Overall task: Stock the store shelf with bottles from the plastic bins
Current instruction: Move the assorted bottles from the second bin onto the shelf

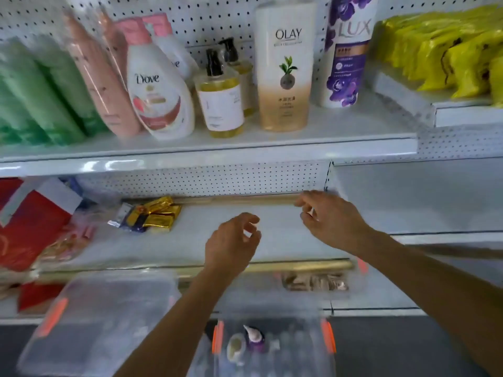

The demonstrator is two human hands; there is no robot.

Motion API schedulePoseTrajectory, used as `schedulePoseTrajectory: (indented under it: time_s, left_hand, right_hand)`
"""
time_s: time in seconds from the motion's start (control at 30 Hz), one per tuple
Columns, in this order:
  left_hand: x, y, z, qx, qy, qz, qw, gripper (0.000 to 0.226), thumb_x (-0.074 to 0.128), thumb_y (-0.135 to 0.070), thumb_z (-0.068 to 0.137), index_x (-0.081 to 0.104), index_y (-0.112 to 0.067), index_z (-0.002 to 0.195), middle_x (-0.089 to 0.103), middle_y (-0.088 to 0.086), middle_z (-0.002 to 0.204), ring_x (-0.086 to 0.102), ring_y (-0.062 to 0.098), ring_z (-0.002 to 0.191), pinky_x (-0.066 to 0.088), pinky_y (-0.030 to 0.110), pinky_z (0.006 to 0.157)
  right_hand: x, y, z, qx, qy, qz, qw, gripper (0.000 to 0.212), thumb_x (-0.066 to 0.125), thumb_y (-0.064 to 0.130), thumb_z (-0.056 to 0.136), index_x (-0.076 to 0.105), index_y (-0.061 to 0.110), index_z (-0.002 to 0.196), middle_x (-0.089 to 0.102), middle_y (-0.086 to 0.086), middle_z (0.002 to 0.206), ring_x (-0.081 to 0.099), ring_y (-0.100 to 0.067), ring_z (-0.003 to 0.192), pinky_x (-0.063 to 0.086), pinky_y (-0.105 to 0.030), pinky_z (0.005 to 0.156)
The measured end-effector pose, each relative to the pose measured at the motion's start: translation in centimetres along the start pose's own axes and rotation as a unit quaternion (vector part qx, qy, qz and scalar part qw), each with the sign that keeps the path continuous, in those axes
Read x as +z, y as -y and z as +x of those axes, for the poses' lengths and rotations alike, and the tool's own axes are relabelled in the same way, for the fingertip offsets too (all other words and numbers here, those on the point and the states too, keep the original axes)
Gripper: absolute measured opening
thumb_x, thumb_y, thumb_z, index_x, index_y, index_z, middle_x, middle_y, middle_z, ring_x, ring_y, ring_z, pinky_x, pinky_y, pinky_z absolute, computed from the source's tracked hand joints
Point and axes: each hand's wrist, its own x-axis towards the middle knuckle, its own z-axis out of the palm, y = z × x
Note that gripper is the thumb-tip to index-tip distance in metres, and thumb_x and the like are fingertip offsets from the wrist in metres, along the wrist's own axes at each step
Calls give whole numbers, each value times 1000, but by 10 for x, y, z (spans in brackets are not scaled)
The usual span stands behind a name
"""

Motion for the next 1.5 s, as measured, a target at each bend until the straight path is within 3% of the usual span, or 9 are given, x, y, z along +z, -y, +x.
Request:
schedulePoseTrajectory:
  time_s: [0.13, 0.23, 0.3, 0.53, 0.7, 0.9, 1.1, 1.3, 1.5]
  left_hand:
    - [23, 59, -17, -55, 54, -17, 997, 21, 58, -35, 91, 60, -36, 111, 65, -21, 96, 65, 7, 86, 53, 30, 82]
    - [46, 104, -33, -104, 89, -20, 990, 22, 60, -27, 89, 63, -30, 110, 69, -10, 101, 66, 15, 94, 48, 23, 82]
    - [66, 132, -44, -144, 130, -35, 980, 23, 60, -23, 89, 63, -25, 111, 70, -3, 106, 66, 19, 98, 50, 30, 89]
    - [158, 214, -77, -235, 234, -33, 943, 23, 58, -27, 90, 61, -26, 114, 67, -1, 113, 64, 18, 102, 49, 32, 90]
    - [231, 259, -81, -233, 258, -38, 937, 33, 58, -30, 93, 53, -23, 124, 63, -2, 122, 62, 19, 106, 48, 28, 92]
    - [308, 308, -61, -153, 273, 16, 949, 62, 62, -23, 91, 34, -24, 146, 46, -2, 145, 48, 18, 130, 39, 30, 108]
    - [362, 347, -41, -147, 317, 89, 933, 100, 81, -29, 72, 18, -26, 149, 62, 1, 126, 62, 24, 110, 52, 36, 93]
    - [395, 368, -31, -104, 356, 30, 928, 80, 88, -29, 61, 52, -30, 132, 65, -6, 123, 60, 20, 112, 48, 33, 97]
    - [398, 371, -24, -87, 323, -34, 942, 63, 87, -27, 64, 61, -28, 121, 68, -5, 116, 60, 19, 107, 40, 25, 93]
  right_hand:
    - [64, 13, -12, 7, 69, 35, 997, 23, 53, 24, 95, 57, 27, 117, 63, 10, 111, 60, -12, 94, 44, -28, 80]
    - [117, 18, -25, 17, 133, 30, 990, 25, 50, 25, 95, 56, 27, 119, 62, 8, 118, 61, -18, 106, 43, -28, 81]
    - [153, 18, -34, 25, 182, 26, 983, 27, 48, 26, 95, 54, 27, 121, 60, 8, 124, 58, -19, 113, 44, -30, 86]
    - [279, -4, -65, 67, 319, 31, 945, 32, 44, 22, 96, 51, 25, 127, 59, 6, 126, 55, -17, 116, 44, -28, 88]
    - [374, -34, -90, 106, 373, 61, 920, 36, 52, 23, 93, 46, 25, 129, 58, 2, 127, 58, -20, 113, 47, -31, 86]
    - [469, -64, -114, 187, 370, 127, 901, 62, 69, 25, 85, 33, 21, 135, 52, -4, 130, 59, -21, 111, 47, -25, 80]
    - [540, -78, -109, 210, 350, 167, 897, 79, 77, 22, 79, 29, 16, 141, 46, -7, 139, 54, -26, 121, 48, -33, 94]
    - [585, -89, -102, 223, 310, 228, 896, 80, 85, 19, 67, 44, 15, 136, 55, -6, 130, 56, -26, 115, 49, -36, 95]
    - [595, -99, -102, 188, 256, 248, 915, 71, 82, 32, 75, 47, 17, 135, 60, -2, 130, 57, -22, 114, 50, -37, 95]
